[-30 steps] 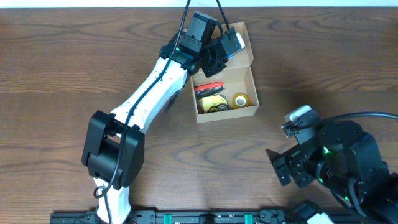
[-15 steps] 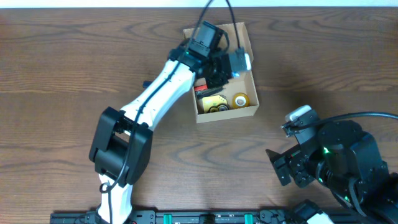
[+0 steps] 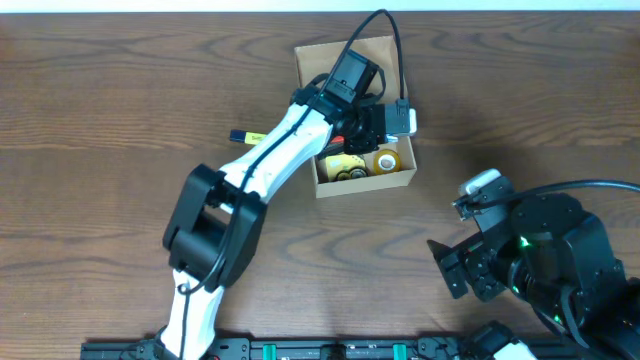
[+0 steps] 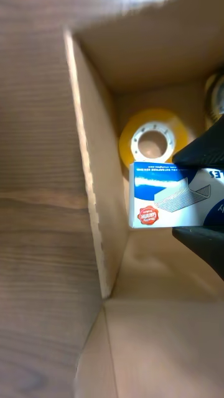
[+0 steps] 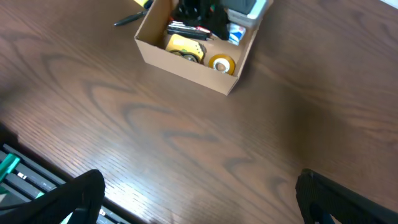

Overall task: Pack container
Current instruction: 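Lower the staples box into the box and release it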

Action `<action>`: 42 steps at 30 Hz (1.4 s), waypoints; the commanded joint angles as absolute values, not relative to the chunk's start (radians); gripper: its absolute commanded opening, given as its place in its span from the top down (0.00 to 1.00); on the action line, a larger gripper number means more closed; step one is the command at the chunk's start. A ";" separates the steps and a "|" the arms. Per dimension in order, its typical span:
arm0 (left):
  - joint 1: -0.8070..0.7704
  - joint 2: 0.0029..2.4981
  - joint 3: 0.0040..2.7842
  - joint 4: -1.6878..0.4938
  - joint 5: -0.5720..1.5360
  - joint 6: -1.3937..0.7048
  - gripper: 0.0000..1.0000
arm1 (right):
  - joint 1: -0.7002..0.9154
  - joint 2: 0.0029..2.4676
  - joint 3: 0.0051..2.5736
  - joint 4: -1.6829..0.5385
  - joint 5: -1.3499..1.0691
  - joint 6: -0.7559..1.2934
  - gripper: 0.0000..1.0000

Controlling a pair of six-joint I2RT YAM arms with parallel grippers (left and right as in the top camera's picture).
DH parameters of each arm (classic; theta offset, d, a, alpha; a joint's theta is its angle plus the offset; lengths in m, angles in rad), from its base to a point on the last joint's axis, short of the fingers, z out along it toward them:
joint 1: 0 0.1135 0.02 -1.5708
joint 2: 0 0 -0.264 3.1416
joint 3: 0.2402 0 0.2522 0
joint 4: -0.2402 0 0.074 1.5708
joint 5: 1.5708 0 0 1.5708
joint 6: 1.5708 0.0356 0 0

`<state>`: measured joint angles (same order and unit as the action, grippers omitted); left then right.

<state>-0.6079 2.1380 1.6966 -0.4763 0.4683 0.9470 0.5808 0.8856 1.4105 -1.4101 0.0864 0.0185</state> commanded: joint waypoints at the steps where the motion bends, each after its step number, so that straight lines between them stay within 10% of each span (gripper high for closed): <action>1: -0.606 2.174 1.718 -0.430 0.484 0.902 0.94 | 0.564 0.884 1.411 -1.410 0.097 0.033 0.01; 14: -0.610 2.193 1.718 -0.358 0.416 0.830 0.93 | 0.564 0.884 1.411 -1.410 0.097 0.032 0.01; 19: -0.610 2.193 1.718 -0.358 0.416 0.830 0.61 | 0.564 0.884 1.411 -1.410 0.097 0.032 0.01; 23: -0.610 2.193 1.718 -0.357 0.419 0.830 0.55 | 0.564 0.884 1.411 -1.410 0.097 0.032 0.01; 42: -0.609 2.091 1.718 -0.348 0.415 0.680 0.55 | 0.564 0.884 1.411 -1.410 0.097 0.032 0.01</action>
